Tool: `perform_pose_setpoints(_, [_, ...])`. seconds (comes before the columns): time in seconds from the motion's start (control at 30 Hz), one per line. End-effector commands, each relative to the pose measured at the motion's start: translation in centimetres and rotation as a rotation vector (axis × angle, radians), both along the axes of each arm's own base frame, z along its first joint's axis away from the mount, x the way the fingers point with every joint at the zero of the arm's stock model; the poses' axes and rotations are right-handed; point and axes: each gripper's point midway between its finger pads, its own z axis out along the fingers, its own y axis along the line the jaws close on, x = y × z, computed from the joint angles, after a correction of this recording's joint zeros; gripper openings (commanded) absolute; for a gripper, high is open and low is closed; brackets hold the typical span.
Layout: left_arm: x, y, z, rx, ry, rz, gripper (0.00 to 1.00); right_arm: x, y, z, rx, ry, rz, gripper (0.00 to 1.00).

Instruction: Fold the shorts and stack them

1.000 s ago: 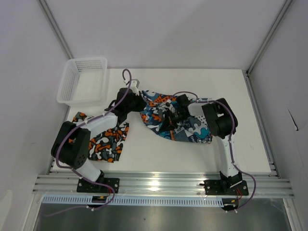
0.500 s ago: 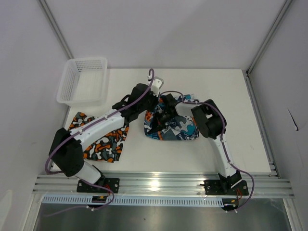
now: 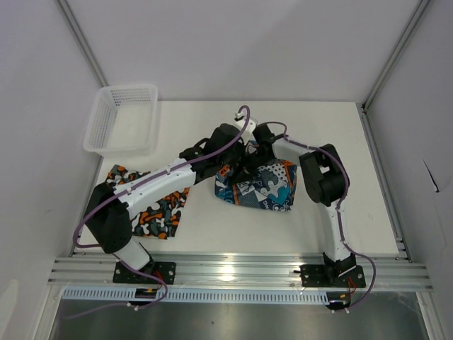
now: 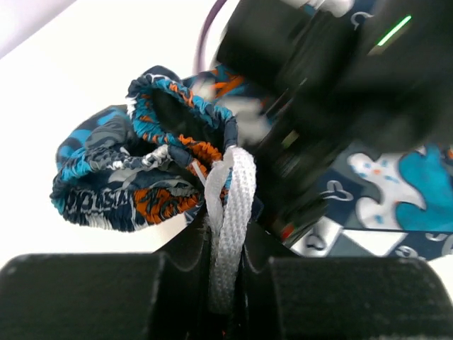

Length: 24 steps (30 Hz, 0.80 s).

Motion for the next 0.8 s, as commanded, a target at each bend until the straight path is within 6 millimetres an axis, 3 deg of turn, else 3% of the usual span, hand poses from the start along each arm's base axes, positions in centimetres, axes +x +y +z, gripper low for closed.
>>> perform_pose_setpoints(0.0, [1.1, 0.5, 4.7, -0.02, -0.113, 0.039, 0.0, 3.1, -4.4, 4.1, -0.085, -0.097, -0.122, 0.18])
perform_pose_setpoints(0.1, [1.3, 0.9, 4.9, 0.001, -0.121, 0.056, 0.0, 3.8, -7.4, 4.9, -0.112, -0.133, -0.182, 0.19])
perform_pose_setpoints(0.17, [1.3, 1.0, 4.9, 0.009, -0.121, 0.06, 0.0, 4.6, -10.4, 5.9, -0.136, -0.178, -0.253, 0.22])
perform_pose_setpoints(0.23, [1.2, 0.8, 4.9, 0.019, -0.126, 0.057, 0.0, 5.1, -14.3, 5.3, -0.255, -0.23, -0.311, 0.3])
perform_pose_setpoints(0.33, [0.9, 0.5, 5.0, 0.05, -0.149, 0.067, 0.0, 4.1, -18.3, 5.5, -0.349, -0.262, -0.361, 0.4])
perform_pose_setpoints(0.47, [0.6, -0.4, 5.0, 0.093, -0.164, 0.065, 0.0, 3.4, -23.1, 4.0, -0.554, -0.308, -0.436, 0.59])
perform_pose_setpoints(0.57, [0.6, -0.9, 4.8, 0.132, -0.179, 0.077, 0.0, 3.1, -24.7, 2.5, -0.63, -0.306, -0.458, 0.55])
perform_pose_setpoints(0.77, [-0.1, -2.2, 4.6, 0.158, -0.181, 0.06, 0.0, 3.9, -25.3, 0.1, -0.71, -0.308, -0.452, 0.46])
